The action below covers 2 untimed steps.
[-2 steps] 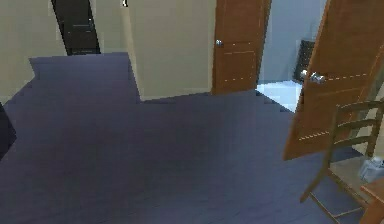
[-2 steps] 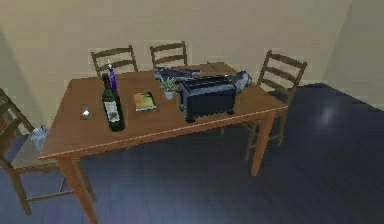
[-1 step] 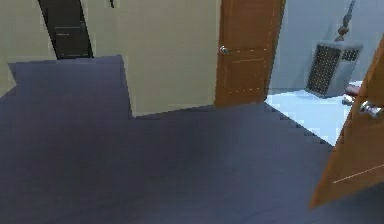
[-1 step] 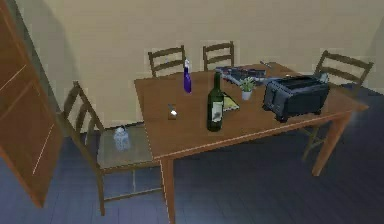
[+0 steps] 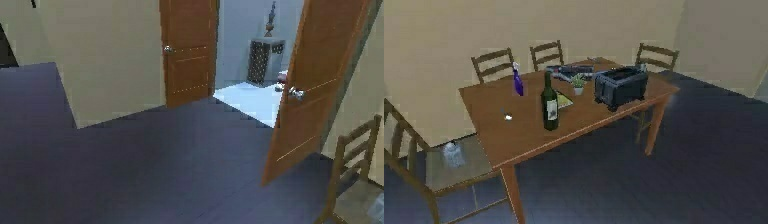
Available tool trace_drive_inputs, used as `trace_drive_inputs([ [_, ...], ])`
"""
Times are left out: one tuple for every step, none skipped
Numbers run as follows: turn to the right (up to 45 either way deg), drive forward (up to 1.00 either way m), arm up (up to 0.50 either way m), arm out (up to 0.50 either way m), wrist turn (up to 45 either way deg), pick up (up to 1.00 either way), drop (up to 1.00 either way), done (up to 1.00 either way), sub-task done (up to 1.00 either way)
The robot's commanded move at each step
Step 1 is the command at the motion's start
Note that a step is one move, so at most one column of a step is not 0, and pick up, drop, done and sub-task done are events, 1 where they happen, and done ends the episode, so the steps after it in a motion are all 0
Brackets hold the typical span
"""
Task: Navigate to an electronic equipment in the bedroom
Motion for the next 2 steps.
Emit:
trace_drive_inputs([
  [0.0,1.0,0.0,0.0,0.0,0.0,0.0,0.0,0.0],
  [3.0,0.0,0.0,0.0,0.0,0.0,0.0,0.0,0.0],
])
